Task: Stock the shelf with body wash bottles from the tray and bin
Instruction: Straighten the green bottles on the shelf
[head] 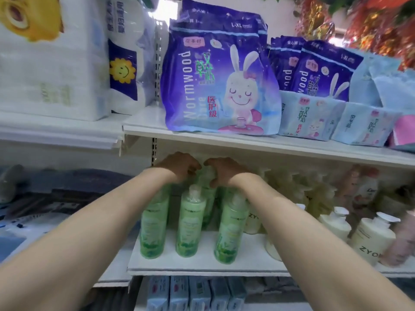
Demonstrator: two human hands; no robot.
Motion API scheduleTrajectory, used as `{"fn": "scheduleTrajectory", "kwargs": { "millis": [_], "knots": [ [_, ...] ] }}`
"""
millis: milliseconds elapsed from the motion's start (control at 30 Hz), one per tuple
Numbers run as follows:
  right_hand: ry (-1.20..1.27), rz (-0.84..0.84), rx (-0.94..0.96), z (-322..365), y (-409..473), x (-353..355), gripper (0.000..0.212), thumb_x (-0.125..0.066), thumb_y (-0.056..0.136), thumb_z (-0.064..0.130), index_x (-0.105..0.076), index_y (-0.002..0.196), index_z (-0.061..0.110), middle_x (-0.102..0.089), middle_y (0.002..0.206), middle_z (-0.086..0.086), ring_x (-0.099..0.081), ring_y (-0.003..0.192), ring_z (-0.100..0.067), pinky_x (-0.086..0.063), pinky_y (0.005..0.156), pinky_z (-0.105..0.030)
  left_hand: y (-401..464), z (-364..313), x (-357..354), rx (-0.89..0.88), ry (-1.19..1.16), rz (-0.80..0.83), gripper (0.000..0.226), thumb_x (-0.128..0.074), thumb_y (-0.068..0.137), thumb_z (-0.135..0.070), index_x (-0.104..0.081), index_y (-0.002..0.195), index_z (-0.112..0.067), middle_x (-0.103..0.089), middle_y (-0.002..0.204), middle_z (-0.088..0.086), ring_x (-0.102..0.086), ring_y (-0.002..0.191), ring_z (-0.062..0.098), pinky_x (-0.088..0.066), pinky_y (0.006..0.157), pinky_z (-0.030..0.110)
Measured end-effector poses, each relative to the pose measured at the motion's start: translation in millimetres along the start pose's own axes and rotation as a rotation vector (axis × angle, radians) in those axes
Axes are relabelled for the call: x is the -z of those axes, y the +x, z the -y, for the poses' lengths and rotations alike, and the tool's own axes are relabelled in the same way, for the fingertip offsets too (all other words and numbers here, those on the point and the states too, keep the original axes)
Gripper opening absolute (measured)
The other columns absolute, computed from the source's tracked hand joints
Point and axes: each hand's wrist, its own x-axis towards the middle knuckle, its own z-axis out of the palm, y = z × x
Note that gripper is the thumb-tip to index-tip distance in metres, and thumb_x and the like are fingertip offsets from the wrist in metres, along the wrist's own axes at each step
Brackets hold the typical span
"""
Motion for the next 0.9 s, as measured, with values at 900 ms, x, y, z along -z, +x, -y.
{"fn": "scheduleTrajectory", "kwargs": {
  "millis": [900],
  "knots": [
    [0.127,0.026,0.132,15.6,28.7,-9.0,0.063,-0.081,0.077,0.017,-0.056,0.135,0.020,-0.059,0.134,-0.005,-0.057,0.119,-0.026,-0.047,0.098,-0.034,-3.7,19.5,4.3,-0.018,0.106,0.021,0.012,-0.063,0.084,-0.013,-0.071,0.091,-0.016,-0.070,0.098,0.008,-0.064,0.094,0.028,-0.051,0.080,0.031]
  ]
}}
